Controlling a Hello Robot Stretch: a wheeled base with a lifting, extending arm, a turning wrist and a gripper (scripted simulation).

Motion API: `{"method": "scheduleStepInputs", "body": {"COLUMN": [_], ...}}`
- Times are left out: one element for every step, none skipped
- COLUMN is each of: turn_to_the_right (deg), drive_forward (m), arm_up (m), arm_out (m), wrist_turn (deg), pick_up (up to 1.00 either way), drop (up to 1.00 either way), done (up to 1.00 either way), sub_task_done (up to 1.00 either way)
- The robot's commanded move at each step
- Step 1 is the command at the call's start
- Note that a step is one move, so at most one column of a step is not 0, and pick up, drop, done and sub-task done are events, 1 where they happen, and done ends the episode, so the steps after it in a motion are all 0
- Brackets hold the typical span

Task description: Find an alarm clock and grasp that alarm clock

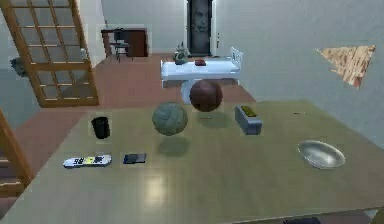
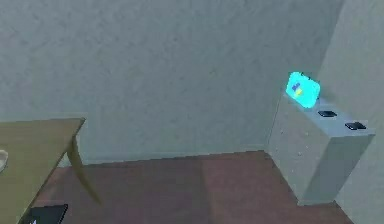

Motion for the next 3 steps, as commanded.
{"method": "scheduleStepInputs", "body": {"turn_to_the_right": [-45.0, -27.0, 39.0], "drive_forward": [0.0, 0.0, 0.0], "arm_up": [0.0, 0.0, 0.0], "arm_out": [0.0, 0.0, 0.0], "wrist_turn": [0.0, 0.0, 0.0], "pick_up": [0.0, 0.0, 0.0], "drop": [0.0, 0.0, 0.0], "done": [0.0, 0.0, 0.0], "sub_task_done": [0.0, 0.0, 0.0]}}
